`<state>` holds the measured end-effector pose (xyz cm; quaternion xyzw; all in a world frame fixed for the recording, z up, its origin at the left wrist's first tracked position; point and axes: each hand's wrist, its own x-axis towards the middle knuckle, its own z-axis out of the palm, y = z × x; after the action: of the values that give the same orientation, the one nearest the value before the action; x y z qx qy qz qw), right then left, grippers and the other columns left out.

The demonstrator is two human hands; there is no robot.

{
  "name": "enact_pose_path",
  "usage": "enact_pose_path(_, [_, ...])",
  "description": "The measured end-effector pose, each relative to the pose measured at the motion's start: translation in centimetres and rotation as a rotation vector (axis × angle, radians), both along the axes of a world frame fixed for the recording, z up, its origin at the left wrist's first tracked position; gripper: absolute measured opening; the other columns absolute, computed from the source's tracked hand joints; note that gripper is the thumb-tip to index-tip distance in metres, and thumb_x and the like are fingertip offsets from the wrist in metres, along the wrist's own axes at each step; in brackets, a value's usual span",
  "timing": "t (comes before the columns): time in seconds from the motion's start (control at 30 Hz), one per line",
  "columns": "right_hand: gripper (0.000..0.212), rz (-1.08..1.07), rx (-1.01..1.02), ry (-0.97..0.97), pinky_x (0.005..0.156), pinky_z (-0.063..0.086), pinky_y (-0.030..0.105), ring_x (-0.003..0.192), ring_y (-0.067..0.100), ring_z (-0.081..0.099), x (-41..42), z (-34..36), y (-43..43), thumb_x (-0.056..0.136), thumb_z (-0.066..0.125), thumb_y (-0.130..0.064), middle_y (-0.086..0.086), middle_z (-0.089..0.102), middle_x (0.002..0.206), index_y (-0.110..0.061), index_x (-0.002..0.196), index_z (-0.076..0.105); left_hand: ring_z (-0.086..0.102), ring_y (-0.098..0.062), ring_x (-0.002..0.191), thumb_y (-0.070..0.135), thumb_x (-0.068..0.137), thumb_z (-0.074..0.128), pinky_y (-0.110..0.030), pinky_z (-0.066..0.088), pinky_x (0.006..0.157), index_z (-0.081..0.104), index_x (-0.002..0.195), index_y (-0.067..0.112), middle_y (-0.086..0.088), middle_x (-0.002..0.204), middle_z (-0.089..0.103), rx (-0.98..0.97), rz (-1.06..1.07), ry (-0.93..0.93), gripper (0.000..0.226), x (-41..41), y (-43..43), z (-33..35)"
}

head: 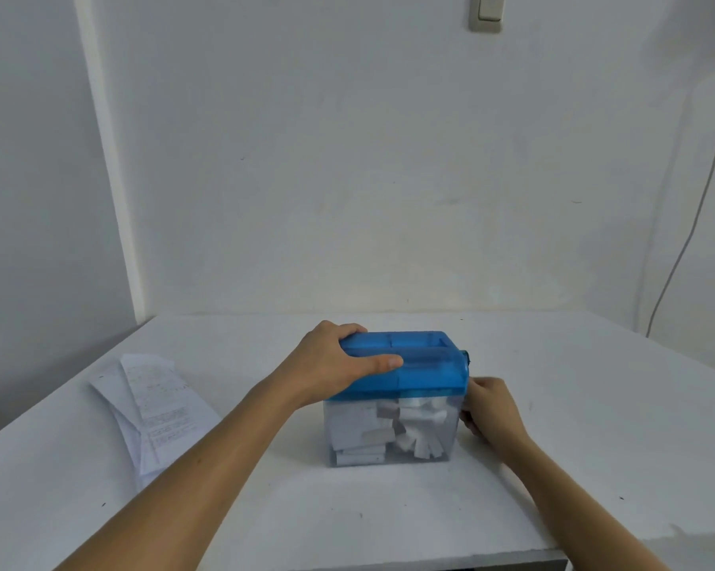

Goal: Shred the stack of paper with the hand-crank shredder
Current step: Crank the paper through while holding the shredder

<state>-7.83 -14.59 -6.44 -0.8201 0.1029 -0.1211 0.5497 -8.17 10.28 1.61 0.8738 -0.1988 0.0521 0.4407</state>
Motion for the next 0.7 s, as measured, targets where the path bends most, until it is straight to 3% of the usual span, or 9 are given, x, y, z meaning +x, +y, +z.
enact_pose_path(0.07, [0.045, 0.0, -0.021, 0.039, 0.042, 0.035, 0.022, 0.039, 0.012, 0.039, -1.3, 0.3, -0.3, 0.103, 0.047, -0.03, 0.004, 0.051, 0.05, -0.007, 0.065, 0.052, 0.063, -0.004, 0.084, 0.063, 0.074, 0.08, -0.022, 0.054, 0.073, 0.072, 0.1, 0.032, 0.01, 0.094, 0.067, -0.008, 0.008, 0.003, 0.042, 0.0, -0.1, -0.2])
enact_pose_path(0.27, [0.044, 0.103, -0.113, 0.136, 0.046, 0.039, 0.024, 0.043, 0.016, 0.046, -3.9, 1.7, -1.2, 0.103, 0.044, -0.024, 0.008, 0.057, 0.053, -0.004, 0.067, 0.059, 0.063, -0.001, 0.083, 0.062, 0.076, 0.078, -0.009, 0.049, 0.065, 0.068, 0.102, 0.034, 0.016, 0.099, 0.061, -0.008, 0.027, 0.018, 0.04, -0.3, -0.2, -0.1])
enact_pose_path(0.37, [0.039, 0.105, -0.134, 0.124, 0.049, 0.044, 0.023, 0.053, 0.015, 0.057, -4.4, 1.9, -1.3, 0.104, 0.046, -0.028, 0.007, 0.069, 0.068, -0.007, 0.079, 0.066, 0.064, -0.003, 0.091, 0.07, 0.075, 0.074, -0.013, 0.049, 0.068, 0.069, 0.111, 0.033, 0.012, 0.109, 0.061, 0.007, 0.009, 0.035, 0.052, 0.1, 0.0, -0.1])
enact_pose_path(0.47, [0.015, 0.02, -0.178, -0.066, 0.059, 0.051, 0.023, 0.081, 0.014, 0.067, -4.8, 2.3, -1.3, 0.1, 0.056, -0.022, 0.001, 0.069, 0.1, -0.027, 0.107, 0.068, 0.06, -0.005, 0.111, 0.064, 0.092, 0.059, -0.02, 0.047, 0.092, 0.064, 0.128, 0.029, 0.009, 0.123, 0.06, 0.035, 0.018, 0.04, 0.05, 0.7, 0.1, -0.5])
enact_pose_path(0.57, [0.028, -0.114, -0.195, -0.355, 0.068, 0.044, 0.018, 0.095, 0.006, 0.06, -5.4, 4.0, -0.6, 0.094, 0.062, -0.012, -0.002, 0.06, 0.113, -0.033, 0.113, 0.065, 0.043, -0.022, 0.141, 0.049, 0.105, 0.043, -0.039, 0.032, 0.12, 0.052, 0.147, 0.025, -0.004, 0.151, 0.047, 0.024, 0.044, 0.081, 0.049, 1.4, 0.3, -0.6])
enact_pose_path(0.63, [0.03, -0.125, -0.248, -0.526, 0.07, 0.041, 0.012, 0.098, 0.002, 0.057, -6.0, 5.7, 0.6, 0.092, 0.062, -0.006, -0.006, 0.058, 0.113, -0.032, 0.109, 0.064, 0.029, -0.014, 0.15, 0.049, 0.108, 0.035, -0.037, 0.02, 0.125, 0.038, 0.156, 0.028, 0.008, 0.162, 0.031, -0.089, 0.018, 0.15, 0.053, 0.8, 0.5, -0.4])
enact_pose_path(0.7, [0.03, -0.068, -0.309, -0.642, 0.071, 0.043, 0.012, 0.099, 0.002, 0.056, -6.7, 7.2, 2.5, 0.091, 0.063, -0.005, -0.011, 0.056, 0.111, -0.031, 0.106, 0.064, 0.024, -0.006, 0.149, 0.051, 0.108, 0.029, -0.026, 0.016, 0.121, 0.028, 0.16, 0.03, 0.014, 0.163, 0.025, -0.273, 0.011, 0.181, 0.056, 0.2, 0.6, -0.2])
